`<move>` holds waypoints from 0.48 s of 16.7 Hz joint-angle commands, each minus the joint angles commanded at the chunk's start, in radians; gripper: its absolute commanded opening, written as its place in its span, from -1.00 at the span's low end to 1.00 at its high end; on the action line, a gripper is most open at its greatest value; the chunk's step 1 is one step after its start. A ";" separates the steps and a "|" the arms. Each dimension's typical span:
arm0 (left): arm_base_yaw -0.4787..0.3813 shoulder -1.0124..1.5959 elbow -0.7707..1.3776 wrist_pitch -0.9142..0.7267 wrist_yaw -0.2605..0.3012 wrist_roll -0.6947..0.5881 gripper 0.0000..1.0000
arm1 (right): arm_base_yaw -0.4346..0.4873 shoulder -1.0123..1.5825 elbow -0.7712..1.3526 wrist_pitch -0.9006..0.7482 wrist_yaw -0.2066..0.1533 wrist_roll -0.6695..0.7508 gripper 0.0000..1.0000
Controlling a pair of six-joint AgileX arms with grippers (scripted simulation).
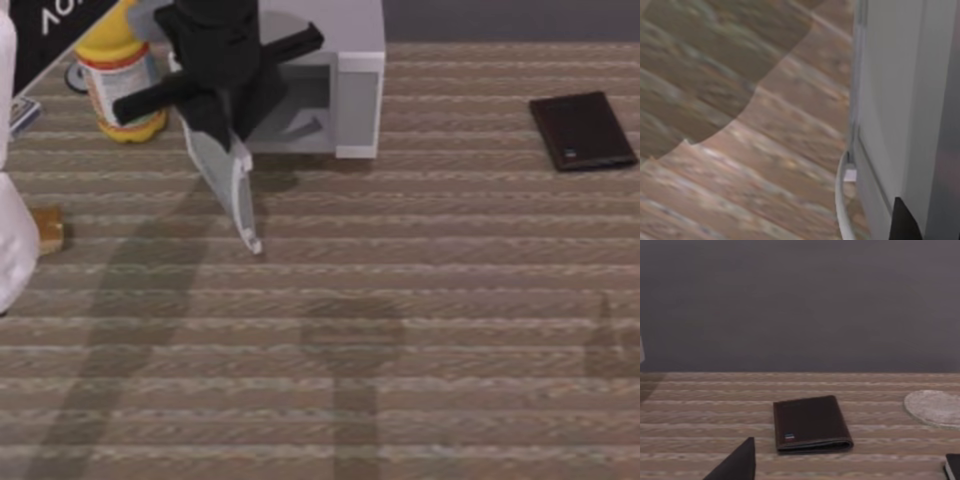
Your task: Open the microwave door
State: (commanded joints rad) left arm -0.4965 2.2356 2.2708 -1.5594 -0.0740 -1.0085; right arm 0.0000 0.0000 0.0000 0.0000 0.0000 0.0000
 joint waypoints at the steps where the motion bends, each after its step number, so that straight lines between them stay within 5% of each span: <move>1: 0.009 0.018 0.040 -0.038 0.029 0.011 -1.00 | 0.000 0.000 0.000 0.000 0.000 0.000 1.00; 4: 0.021 0.048 0.097 -0.095 0.077 0.031 -1.00 | 0.000 0.000 0.000 0.000 0.000 0.000 1.00; 8: 0.017 0.050 0.096 -0.089 0.076 0.029 -1.00 | 0.000 0.000 0.000 0.000 0.000 0.000 1.00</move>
State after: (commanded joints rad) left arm -0.4790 2.2852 2.3670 -1.6481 0.0025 -0.9791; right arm 0.0000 0.0000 0.0000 0.0000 0.0000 0.0000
